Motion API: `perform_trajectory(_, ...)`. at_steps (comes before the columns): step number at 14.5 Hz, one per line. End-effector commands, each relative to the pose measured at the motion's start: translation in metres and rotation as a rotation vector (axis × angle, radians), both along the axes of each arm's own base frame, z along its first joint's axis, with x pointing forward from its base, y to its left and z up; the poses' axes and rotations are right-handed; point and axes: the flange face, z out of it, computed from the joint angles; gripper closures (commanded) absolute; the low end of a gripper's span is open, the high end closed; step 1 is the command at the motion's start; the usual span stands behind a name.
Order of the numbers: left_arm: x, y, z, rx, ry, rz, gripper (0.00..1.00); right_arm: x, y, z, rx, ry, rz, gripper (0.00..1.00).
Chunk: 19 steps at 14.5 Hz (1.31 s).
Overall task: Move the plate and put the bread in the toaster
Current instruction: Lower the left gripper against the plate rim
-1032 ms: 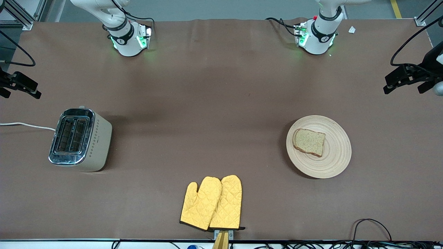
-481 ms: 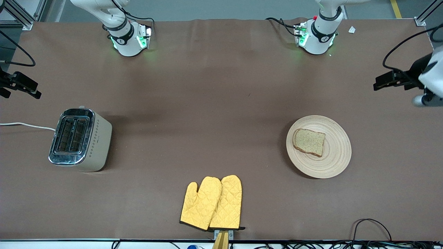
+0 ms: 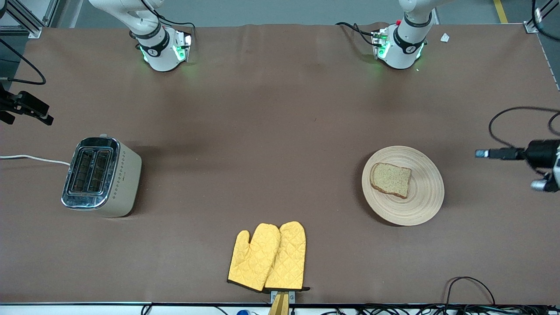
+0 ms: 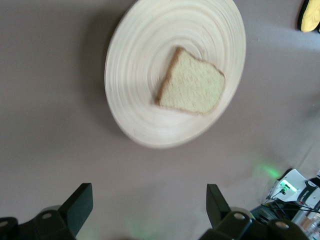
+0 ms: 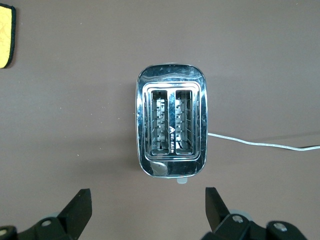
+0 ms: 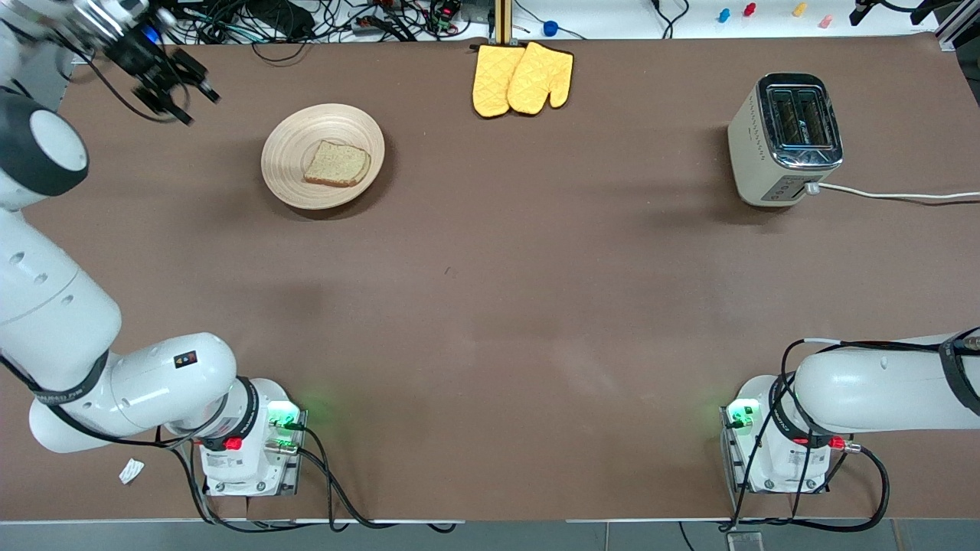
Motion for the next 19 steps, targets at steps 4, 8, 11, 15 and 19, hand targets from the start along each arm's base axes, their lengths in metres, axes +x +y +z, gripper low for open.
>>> perform_trajectory(4, 0.021, -0.003, -0.105, -0.116, -0.114, -0.069, 0.00, -0.001, 0.002, 0.003, 0.014, 0.005, 0.011, 0.00)
perform_trajectory(8, 0.017, 0.002, -0.151, -0.169, -0.148, -0.065, 0.00, -0.002, 0.003, 0.002, 0.015, 0.014, 0.013, 0.00)
perform_trajectory(11, 0.019, -0.011, -0.164, -0.215, -0.151, -0.050, 0.09, -0.002, 0.004, 0.002, 0.015, 0.016, 0.015, 0.00)
perform_trajectory(15, 0.020, -0.015, -0.165, -0.239, -0.198, -0.104, 0.68, -0.002, 0.004, 0.003, 0.028, 0.014, 0.016, 0.00)
perform_trajectory(19, 0.021, -0.008, -0.173, -0.261, -0.281, -0.138, 1.00, -0.004, 0.004, -0.001, 0.051, 0.036, 0.013, 0.00)
